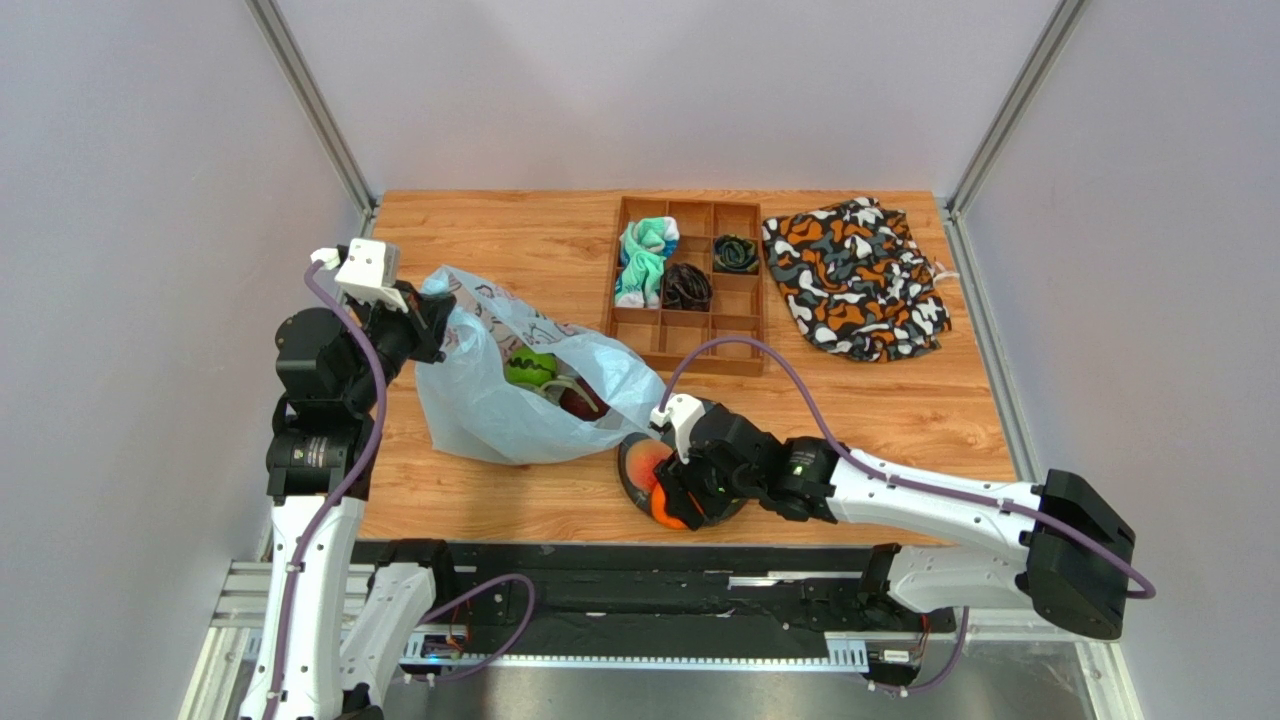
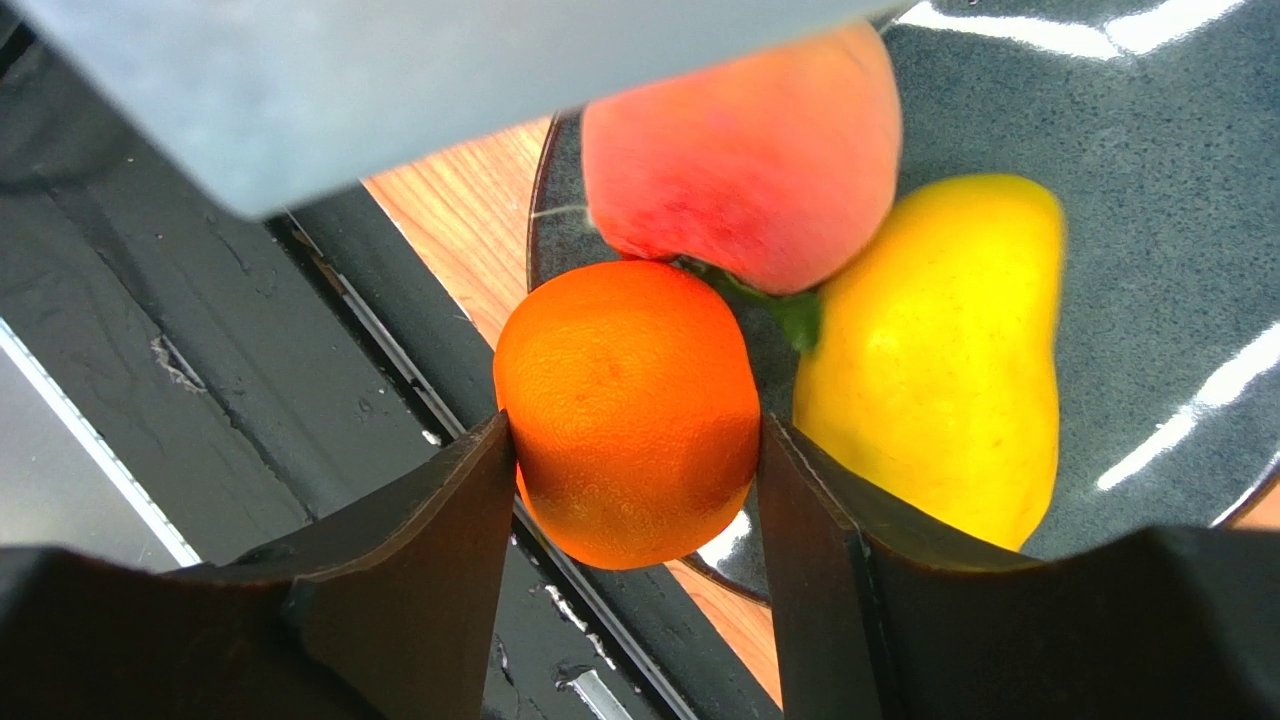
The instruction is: Place the fruits into the plastic bag
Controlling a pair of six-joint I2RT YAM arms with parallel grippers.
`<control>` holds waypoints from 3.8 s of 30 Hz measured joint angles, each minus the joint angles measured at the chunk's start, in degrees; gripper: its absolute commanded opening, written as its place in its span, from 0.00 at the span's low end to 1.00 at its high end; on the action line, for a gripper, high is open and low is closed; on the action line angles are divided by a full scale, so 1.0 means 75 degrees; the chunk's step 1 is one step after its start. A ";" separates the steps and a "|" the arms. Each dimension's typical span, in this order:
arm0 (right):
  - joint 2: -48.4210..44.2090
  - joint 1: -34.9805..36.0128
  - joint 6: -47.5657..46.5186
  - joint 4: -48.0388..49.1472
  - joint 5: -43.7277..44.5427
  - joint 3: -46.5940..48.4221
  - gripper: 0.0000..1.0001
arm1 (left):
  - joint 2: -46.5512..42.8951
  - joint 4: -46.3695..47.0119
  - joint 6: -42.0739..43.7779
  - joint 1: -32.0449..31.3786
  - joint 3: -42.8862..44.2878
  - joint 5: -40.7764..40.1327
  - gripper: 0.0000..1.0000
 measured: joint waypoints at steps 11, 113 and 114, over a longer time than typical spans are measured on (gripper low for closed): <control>-0.0309 0.0012 -0.0026 -0.0300 0.0245 0.0047 0.31 | 0.0000 0.0000 -0.0003 0.0000 0.0000 0.0000 0.00; 0.6070 -0.0836 -0.0507 -0.0160 0.0600 0.7035 0.66 | -0.0015 -0.0003 -0.0052 0.0000 0.0000 -0.0009 0.00; 0.6070 -0.0839 -0.0504 -0.0163 0.0597 0.7035 0.67 | -0.0015 -0.0003 -0.0052 0.0000 0.0000 -0.0009 0.00</control>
